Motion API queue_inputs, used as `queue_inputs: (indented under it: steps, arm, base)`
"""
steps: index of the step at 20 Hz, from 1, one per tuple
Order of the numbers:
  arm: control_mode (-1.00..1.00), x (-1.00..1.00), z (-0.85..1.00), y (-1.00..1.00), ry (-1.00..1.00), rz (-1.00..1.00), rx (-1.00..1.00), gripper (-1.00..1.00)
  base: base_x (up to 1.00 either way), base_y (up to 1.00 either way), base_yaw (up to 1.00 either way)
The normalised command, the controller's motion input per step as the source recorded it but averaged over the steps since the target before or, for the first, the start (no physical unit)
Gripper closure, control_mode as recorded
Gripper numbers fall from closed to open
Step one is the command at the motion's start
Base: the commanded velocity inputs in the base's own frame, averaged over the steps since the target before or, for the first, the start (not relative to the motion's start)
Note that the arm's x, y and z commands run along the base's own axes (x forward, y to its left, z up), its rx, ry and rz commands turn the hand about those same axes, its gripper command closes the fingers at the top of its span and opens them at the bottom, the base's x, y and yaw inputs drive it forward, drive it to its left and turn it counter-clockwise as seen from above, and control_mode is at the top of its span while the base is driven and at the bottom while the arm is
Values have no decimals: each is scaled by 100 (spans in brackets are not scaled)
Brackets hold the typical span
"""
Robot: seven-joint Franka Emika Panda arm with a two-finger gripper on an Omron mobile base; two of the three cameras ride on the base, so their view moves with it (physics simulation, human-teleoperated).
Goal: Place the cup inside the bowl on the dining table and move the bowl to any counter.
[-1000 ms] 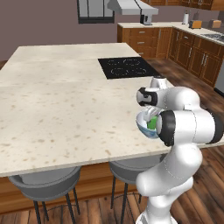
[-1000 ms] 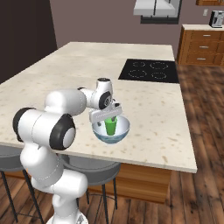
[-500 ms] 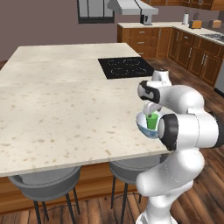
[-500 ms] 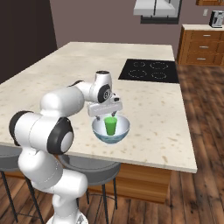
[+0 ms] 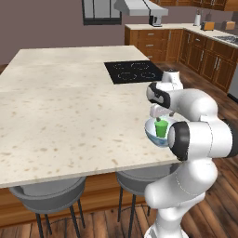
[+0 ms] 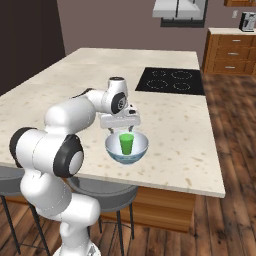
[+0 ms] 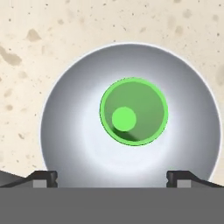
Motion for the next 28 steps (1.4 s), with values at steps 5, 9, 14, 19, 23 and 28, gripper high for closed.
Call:
queue_inputs:
  steps: [5, 9, 14, 19, 23, 28]
  arm:
    - [-100, -3, 3, -6, 0, -27, 5, -100]
    - [-100, -7, 7, -23, 0, -30, 11, -100]
    - [-100, -11, 9, -28, -2, -28, 17, -100]
    - [-100, -13, 10, -22, -5, -24, 12, -100]
    - [-100, -5, 2, -22, -5, -22, 10, -100]
    - [-100, 0, 0, -21, 0, -16, 6, -100]
  base:
    - [0, 0, 0]
    - [0, 0, 0]
    - [0, 0, 0]
    - [0, 0, 0]
    - [0, 0, 0]
    - [0, 0, 0]
